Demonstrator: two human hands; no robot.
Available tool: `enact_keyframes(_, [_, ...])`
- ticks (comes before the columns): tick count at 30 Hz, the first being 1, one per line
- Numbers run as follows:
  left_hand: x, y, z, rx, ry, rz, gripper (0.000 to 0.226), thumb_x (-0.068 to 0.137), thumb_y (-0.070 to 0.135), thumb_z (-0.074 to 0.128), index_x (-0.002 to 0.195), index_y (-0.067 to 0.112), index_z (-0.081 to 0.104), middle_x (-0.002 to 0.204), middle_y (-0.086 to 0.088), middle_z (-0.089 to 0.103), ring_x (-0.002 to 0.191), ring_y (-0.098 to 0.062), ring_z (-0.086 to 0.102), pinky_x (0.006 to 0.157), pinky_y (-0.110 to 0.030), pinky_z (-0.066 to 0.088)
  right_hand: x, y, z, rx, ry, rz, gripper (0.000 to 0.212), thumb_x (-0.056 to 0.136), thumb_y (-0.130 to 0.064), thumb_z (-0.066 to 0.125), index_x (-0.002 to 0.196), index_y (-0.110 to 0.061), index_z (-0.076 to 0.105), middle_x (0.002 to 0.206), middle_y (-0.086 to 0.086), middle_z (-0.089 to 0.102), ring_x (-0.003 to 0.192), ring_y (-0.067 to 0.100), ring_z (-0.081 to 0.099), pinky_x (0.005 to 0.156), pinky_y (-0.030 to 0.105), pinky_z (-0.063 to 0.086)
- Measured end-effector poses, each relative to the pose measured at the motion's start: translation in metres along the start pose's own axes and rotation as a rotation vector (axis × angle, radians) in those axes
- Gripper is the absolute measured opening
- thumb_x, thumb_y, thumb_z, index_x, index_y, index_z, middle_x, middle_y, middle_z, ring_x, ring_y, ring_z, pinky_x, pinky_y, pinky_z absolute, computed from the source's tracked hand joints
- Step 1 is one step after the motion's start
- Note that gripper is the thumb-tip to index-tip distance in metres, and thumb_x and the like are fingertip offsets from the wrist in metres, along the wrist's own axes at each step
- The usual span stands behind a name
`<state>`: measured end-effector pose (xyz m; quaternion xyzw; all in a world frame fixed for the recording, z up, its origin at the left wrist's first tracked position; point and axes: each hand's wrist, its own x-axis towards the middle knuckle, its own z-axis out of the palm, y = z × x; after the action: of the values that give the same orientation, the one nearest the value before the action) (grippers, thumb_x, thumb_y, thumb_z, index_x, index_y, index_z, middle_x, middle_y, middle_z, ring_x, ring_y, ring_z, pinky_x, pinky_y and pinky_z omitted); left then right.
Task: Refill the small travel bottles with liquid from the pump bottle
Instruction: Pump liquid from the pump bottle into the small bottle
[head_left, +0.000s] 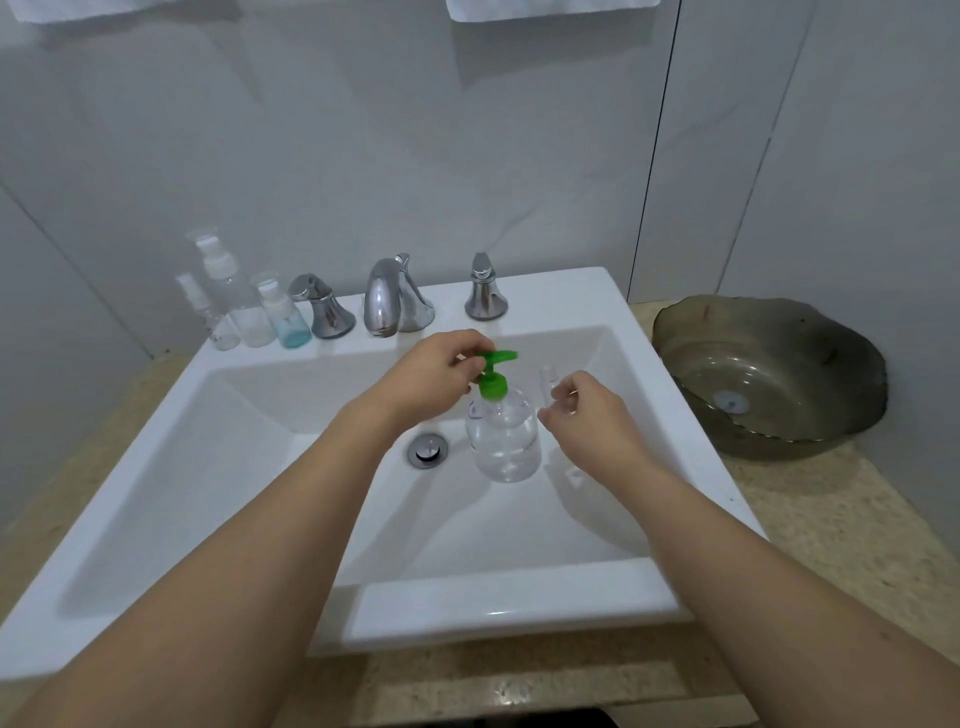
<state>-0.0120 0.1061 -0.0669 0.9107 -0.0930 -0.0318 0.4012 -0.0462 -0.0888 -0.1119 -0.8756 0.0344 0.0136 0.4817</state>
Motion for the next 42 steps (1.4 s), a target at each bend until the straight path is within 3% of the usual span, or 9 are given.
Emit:
enact_keyframes(4, [0.005,-0.008,0.008,-0.185,-0.039,0.010,0.025,0.105,0.007,0.049,0.101,0.027,0.064,0.100,0.000,0.068,0.108,-0.029,0.068,0.098,-0.043,0.057,0.019,-0.001,-0.002,-0.112,-0.025,-0.006,0.017,0.085,-0.022,0.058,0.102,-0.022,0.052,0.094,-0.007,0.057,0.081,0.015,0.058,0.070,0.031,0.051])
enact_keyframes(9, [0.011,-0.015,0.021,-0.505,0.058,0.002,0.021,0.104,0.005,0.049,0.096,0.016,0.064,0.094,-0.004,0.065,0.085,-0.015,0.063,0.088,-0.031,0.052,0.029,0.000,0.003,-0.140,-0.001,-0.091,0.017,0.081,-0.021,0.063,0.096,-0.023,0.055,0.089,-0.008,0.059,0.083,0.017,0.059,0.070,0.029,0.047])
enact_keyframes(15, [0.024,-0.012,0.040,-0.463,0.140,-0.238,0.040,0.103,0.053,0.039,0.089,0.023,0.062,0.108,-0.014,0.071,0.092,-0.024,0.065,0.092,-0.043,0.050,0.028,-0.003,-0.001,-0.159,0.045,-0.177,0.017,0.082,-0.019,0.064,0.096,-0.022,0.055,0.083,-0.009,0.060,0.082,0.019,0.060,0.074,0.031,0.050])
enact_keyframes(20, [0.024,-0.009,0.043,-0.453,0.124,-0.271,0.038,0.107,0.048,0.036,0.105,0.019,0.060,0.112,-0.008,0.071,0.087,-0.014,0.061,0.073,-0.030,0.043,0.027,-0.005,-0.001,-0.184,0.026,-0.226,0.018,0.082,-0.019,0.065,0.097,-0.021,0.057,0.083,-0.007,0.060,0.082,0.019,0.060,0.076,0.034,0.051])
enact_keyframes(26, [0.023,0.002,0.033,-0.574,0.085,-0.461,0.022,0.102,0.035,0.049,0.098,0.018,0.062,0.099,-0.007,0.068,0.091,-0.024,0.062,0.097,-0.041,0.046,0.024,-0.005,0.001,-0.147,0.028,-0.276,0.019,0.081,-0.019,0.069,0.096,-0.020,0.057,0.082,-0.004,0.061,0.081,0.020,0.060,0.078,0.035,0.052])
enact_keyframes(32, [0.036,0.034,0.020,-0.627,0.025,-0.646,0.015,0.097,0.020,0.047,0.106,0.011,0.056,0.079,-0.008,0.060,0.067,-0.023,0.052,0.063,-0.031,0.045,0.023,-0.007,0.000,-0.142,0.024,-0.300,0.018,0.083,-0.020,0.066,0.097,-0.018,0.055,0.087,-0.003,0.058,0.082,0.019,0.057,0.078,0.036,0.051])
enact_keyframes(35, [0.044,0.042,0.024,-0.564,0.049,-0.708,0.016,0.101,0.022,0.038,0.108,0.013,0.050,0.084,-0.010,0.056,0.063,-0.023,0.047,0.065,-0.029,0.042,0.020,-0.007,0.006,-0.159,0.025,-0.306,0.018,0.086,-0.019,0.063,0.100,-0.016,0.053,0.093,-0.002,0.058,0.085,0.018,0.056,0.078,0.034,0.049])
enact_keyframes(39, [0.047,0.048,0.028,-0.442,0.030,-0.825,0.035,0.100,0.027,0.032,0.118,0.009,0.057,0.114,-0.016,0.063,0.106,-0.035,0.058,0.105,-0.057,0.040,0.022,-0.009,0.006,-0.149,0.016,-0.298,0.016,0.088,-0.016,0.058,0.104,-0.015,0.053,0.099,0.000,0.053,0.088,0.019,0.053,0.079,0.031,0.046])
enact_keyframes(42, [0.046,0.058,0.026,-0.354,-0.027,-0.892,0.050,0.103,0.027,0.028,0.144,0.002,0.043,0.150,-0.027,0.043,0.142,-0.052,0.033,0.108,-0.077,0.028,0.026,-0.015,0.004,-0.152,0.019,-0.288,0.015,0.091,-0.013,0.053,0.105,-0.012,0.056,0.106,0.004,0.051,0.091,0.022,0.053,0.083,0.034,0.046])
